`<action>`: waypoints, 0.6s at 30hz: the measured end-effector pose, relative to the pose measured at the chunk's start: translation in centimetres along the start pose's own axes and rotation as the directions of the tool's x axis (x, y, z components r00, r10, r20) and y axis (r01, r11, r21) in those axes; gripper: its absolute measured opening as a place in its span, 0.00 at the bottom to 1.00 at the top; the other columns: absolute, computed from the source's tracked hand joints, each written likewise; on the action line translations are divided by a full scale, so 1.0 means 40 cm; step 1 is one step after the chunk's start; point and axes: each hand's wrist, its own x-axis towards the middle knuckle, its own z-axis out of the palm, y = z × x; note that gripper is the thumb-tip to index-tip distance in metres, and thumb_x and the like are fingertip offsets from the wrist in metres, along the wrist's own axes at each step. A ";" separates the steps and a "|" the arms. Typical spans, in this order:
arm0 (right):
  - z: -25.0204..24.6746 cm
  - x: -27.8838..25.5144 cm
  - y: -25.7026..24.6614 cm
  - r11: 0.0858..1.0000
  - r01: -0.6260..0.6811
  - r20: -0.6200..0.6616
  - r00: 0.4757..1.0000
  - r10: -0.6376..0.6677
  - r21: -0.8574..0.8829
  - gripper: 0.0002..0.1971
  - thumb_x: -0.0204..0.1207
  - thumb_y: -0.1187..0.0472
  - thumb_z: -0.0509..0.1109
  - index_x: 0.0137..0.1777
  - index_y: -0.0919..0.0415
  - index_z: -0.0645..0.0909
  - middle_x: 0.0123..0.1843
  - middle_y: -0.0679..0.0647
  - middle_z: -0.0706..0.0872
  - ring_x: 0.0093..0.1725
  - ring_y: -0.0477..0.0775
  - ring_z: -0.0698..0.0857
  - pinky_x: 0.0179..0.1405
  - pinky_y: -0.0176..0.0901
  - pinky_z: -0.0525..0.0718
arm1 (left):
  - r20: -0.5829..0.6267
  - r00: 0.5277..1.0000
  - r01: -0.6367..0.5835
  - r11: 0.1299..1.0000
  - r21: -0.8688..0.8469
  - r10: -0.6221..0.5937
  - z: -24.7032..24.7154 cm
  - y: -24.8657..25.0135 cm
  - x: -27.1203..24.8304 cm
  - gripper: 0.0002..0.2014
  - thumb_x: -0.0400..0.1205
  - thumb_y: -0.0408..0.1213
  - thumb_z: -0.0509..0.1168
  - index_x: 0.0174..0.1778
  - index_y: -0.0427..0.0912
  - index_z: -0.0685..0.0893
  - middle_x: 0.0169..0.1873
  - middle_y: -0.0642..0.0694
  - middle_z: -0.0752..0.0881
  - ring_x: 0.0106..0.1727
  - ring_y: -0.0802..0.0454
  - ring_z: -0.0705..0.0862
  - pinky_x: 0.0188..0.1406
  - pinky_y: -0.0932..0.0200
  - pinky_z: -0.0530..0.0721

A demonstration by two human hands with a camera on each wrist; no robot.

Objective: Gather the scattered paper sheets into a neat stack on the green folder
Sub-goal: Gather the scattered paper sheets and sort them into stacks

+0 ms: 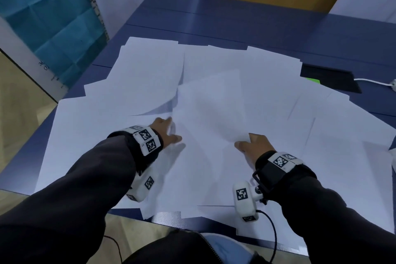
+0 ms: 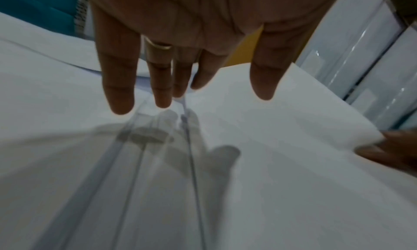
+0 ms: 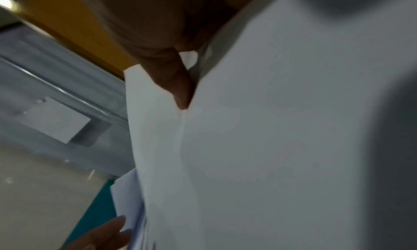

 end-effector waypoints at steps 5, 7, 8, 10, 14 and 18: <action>-0.022 -0.037 -0.001 0.972 0.118 -0.020 0.993 -0.116 0.203 0.03 0.65 0.60 0.74 0.35 0.53 0.89 0.37 0.51 0.89 0.42 0.55 0.85 0.51 0.48 0.81 | -0.072 0.996 -0.001 0.827 -0.562 -0.047 -0.034 -0.043 0.037 0.37 0.77 0.47 0.69 0.78 0.40 0.60 0.74 0.38 0.72 0.70 0.40 0.75 0.57 0.47 0.82; -0.021 -0.053 -0.016 0.963 0.143 -0.014 0.989 -0.144 0.227 0.07 0.68 0.61 0.73 0.30 0.55 0.86 0.29 0.48 0.83 0.32 0.50 0.79 0.37 0.38 0.78 | -0.052 0.998 -0.013 0.687 -0.726 -0.036 -0.043 -0.038 0.037 0.23 0.79 0.41 0.68 0.67 0.39 0.71 0.66 0.35 0.77 0.61 0.40 0.80 0.45 0.50 0.85; -0.020 -0.060 -0.023 0.954 0.151 -0.017 0.988 -0.152 0.260 0.12 0.70 0.63 0.72 0.25 0.55 0.84 0.23 0.44 0.78 0.28 0.48 0.74 0.30 0.34 0.73 | -0.071 0.997 -0.038 0.619 -0.784 -0.028 -0.049 -0.029 0.032 0.13 0.79 0.38 0.67 0.58 0.41 0.76 0.63 0.35 0.79 0.59 0.40 0.81 0.47 0.48 0.86; -0.014 -0.061 -0.036 0.940 0.161 -0.054 0.987 -0.152 0.301 0.15 0.67 0.62 0.72 0.20 0.53 0.79 0.21 0.44 0.71 0.28 0.49 0.67 0.29 0.36 0.68 | -0.145 0.989 -0.114 0.515 -0.850 -0.019 -0.064 -0.009 0.016 0.06 0.80 0.32 0.65 0.45 0.49 0.80 0.58 0.37 0.84 0.57 0.38 0.83 0.57 0.42 0.84; -0.023 -0.057 -0.050 0.907 0.205 -0.108 0.978 -0.177 0.368 0.08 0.69 0.65 0.75 0.30 0.59 0.85 0.28 0.51 0.85 0.32 0.53 0.82 0.38 0.43 0.81 | -0.305 0.952 -0.293 0.329 -0.898 0.015 -0.088 0.021 -0.026 0.13 0.81 0.24 0.61 0.44 0.50 0.83 0.39 0.50 0.89 0.46 0.47 0.86 0.53 0.50 0.85; -0.034 -0.049 -0.053 0.892 0.260 -0.155 0.964 -0.217 0.369 0.09 0.68 0.69 0.76 0.30 0.58 0.85 0.28 0.46 0.88 0.31 0.49 0.87 0.38 0.38 0.85 | -0.344 0.936 -0.351 0.265 -0.898 0.075 -0.083 0.046 -0.053 0.15 0.81 0.21 0.59 0.47 0.47 0.82 0.30 0.59 0.90 0.35 0.64 0.88 0.41 0.64 0.87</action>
